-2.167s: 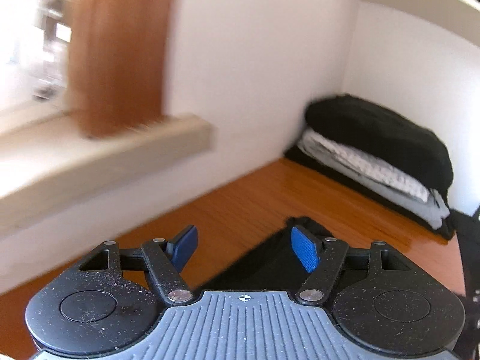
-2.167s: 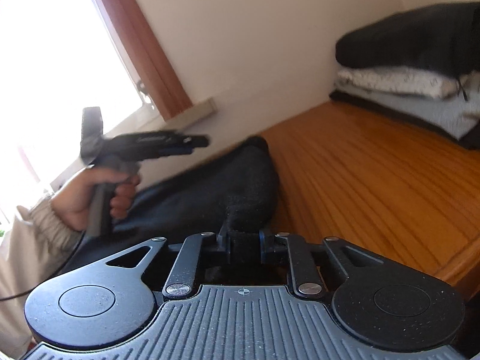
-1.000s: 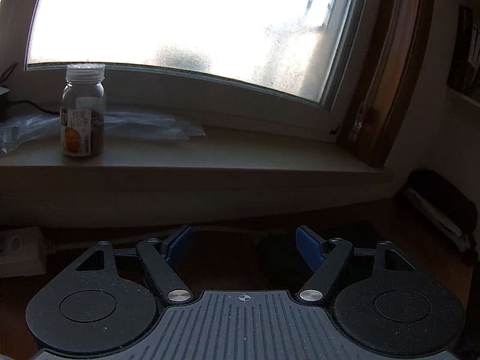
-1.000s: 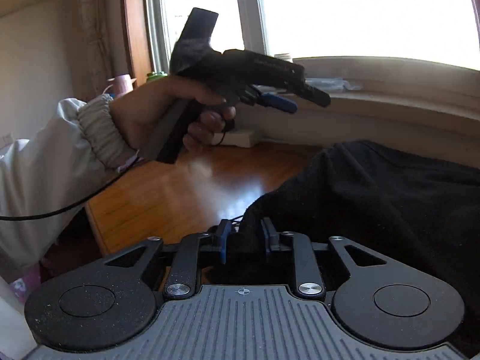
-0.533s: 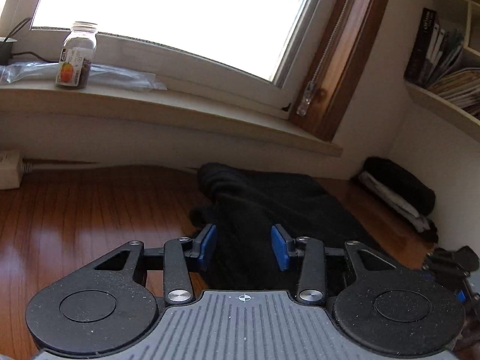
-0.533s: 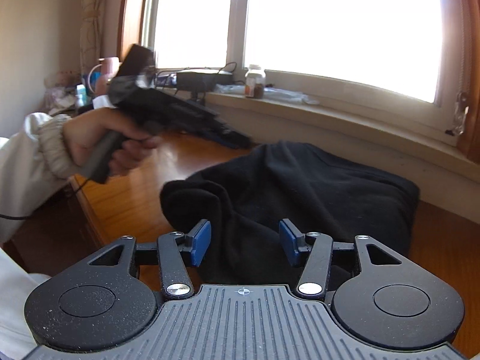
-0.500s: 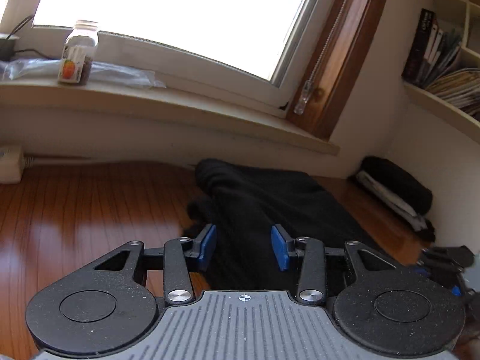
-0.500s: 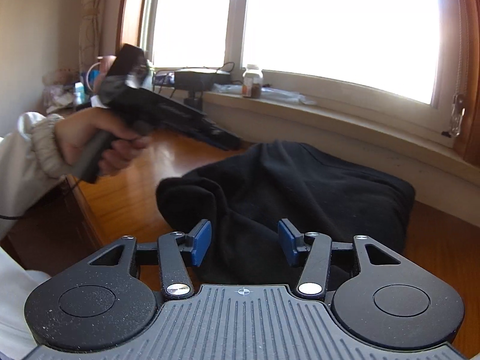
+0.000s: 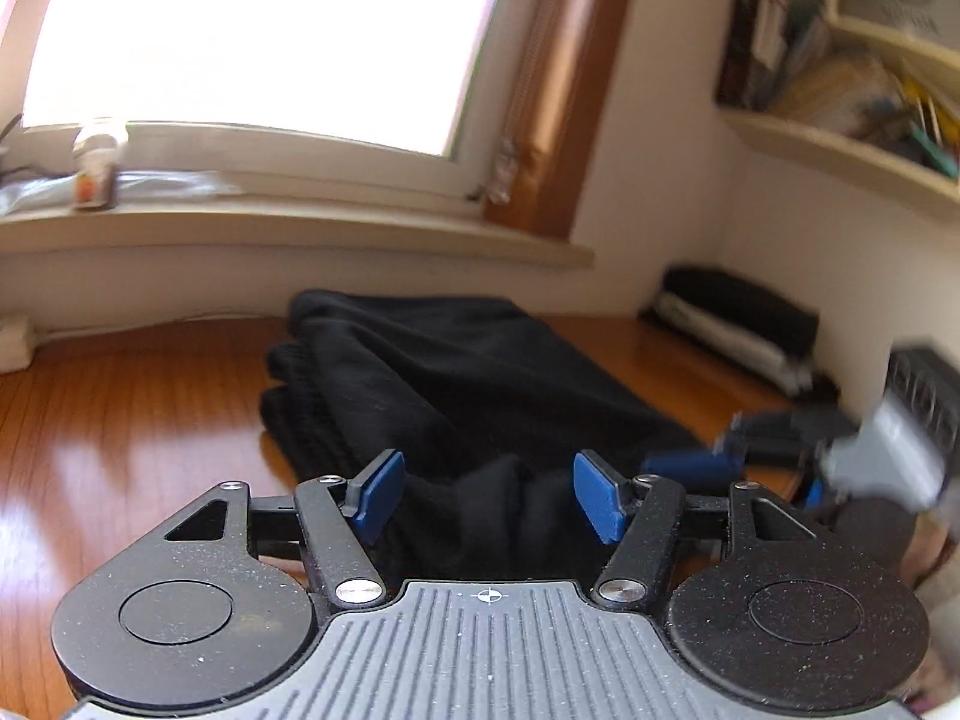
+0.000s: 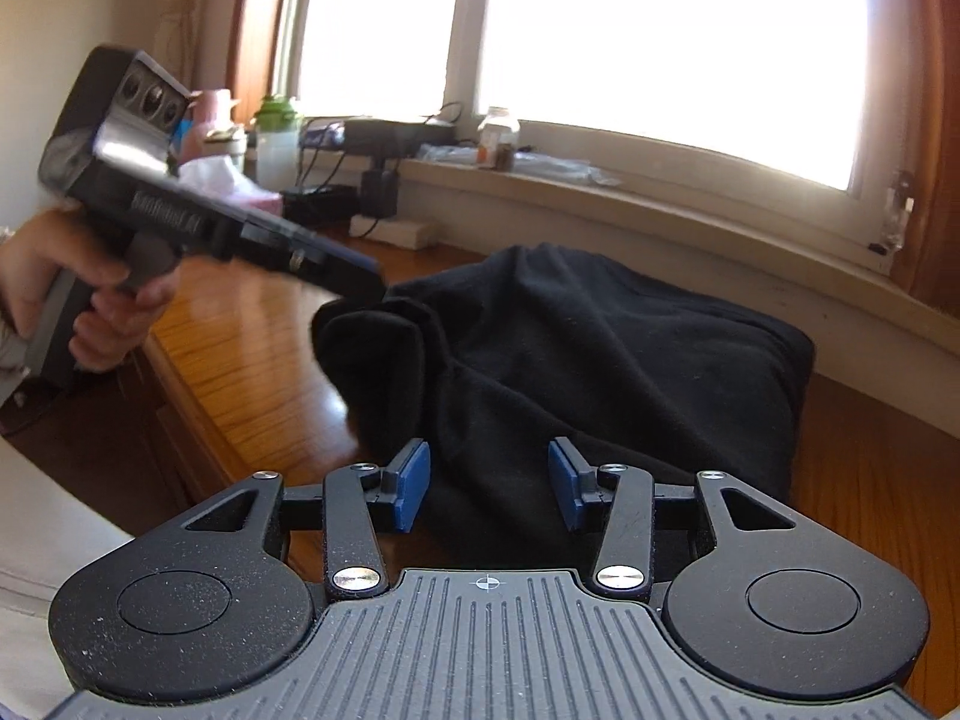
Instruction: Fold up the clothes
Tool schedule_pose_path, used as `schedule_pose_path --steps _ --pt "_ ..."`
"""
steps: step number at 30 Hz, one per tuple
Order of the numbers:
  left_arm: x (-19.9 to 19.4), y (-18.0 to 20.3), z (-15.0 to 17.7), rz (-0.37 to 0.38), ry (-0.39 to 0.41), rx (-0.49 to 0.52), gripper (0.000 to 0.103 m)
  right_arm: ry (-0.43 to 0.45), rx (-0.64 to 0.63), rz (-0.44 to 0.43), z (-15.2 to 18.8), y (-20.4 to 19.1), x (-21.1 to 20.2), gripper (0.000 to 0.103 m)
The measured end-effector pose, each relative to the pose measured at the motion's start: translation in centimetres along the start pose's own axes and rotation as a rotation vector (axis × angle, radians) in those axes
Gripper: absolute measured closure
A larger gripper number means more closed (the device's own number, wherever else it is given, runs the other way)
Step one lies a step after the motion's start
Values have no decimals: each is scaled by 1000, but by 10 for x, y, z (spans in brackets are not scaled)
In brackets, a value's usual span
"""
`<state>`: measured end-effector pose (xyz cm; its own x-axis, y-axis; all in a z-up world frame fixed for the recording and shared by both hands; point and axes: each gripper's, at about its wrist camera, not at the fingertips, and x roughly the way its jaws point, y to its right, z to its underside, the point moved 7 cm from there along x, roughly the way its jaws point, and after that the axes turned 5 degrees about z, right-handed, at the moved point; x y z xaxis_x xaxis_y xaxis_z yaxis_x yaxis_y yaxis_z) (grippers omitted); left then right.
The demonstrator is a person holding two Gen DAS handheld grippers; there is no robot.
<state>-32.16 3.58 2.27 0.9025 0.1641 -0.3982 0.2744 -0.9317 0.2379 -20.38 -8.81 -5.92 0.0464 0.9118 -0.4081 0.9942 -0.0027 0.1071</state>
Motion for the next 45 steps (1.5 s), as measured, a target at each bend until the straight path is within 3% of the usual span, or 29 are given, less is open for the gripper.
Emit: schedule_pose_path --steps 2,3,4,5,8,13,15,18,20,22,24,32,33,35,38,45 --pt "3 0 5 -7 -6 8 50 23 45 37 -3 14 -4 57" --pt "3 0 6 -5 -3 10 65 32 68 55 -5 22 -6 57" --pt "0 0 7 13 4 8 88 33 88 71 -4 29 -6 57" --pt "-4 0 8 29 10 7 97 26 98 88 -2 35 -4 56" --pt "-21 0 14 27 20 10 99 8 116 136 6 47 -1 57" --pt "-45 -1 47 17 -46 -12 103 24 112 143 9 47 -12 57" --pt "-52 -8 59 1 -65 -43 103 22 103 129 11 44 -16 57" --pt "-62 -21 57 -38 -32 -84 102 42 82 88 12 34 -21 58" --pt "-63 -21 48 -41 -9 -88 96 50 77 56 13 26 -23 62" --pt "-58 -16 40 -25 12 -78 77 49 66 29 13 17 -20 65" --pt "-50 -10 30 -20 27 -57 71 45 50 16 12 9 -16 65" --pt "-11 17 17 -42 21 82 71 10 -131 47 8 -16 14 65" --pt "-10 17 19 -44 17 89 72 6 -142 49 8 -17 16 65" --pt "-13 16 23 -50 18 99 93 5 -146 46 8 -17 16 66" --pt "-22 17 27 -46 25 116 98 14 -108 15 6 -13 11 97" --pt "-42 21 32 -18 25 102 98 4 -95 -106 4 -20 -11 97"
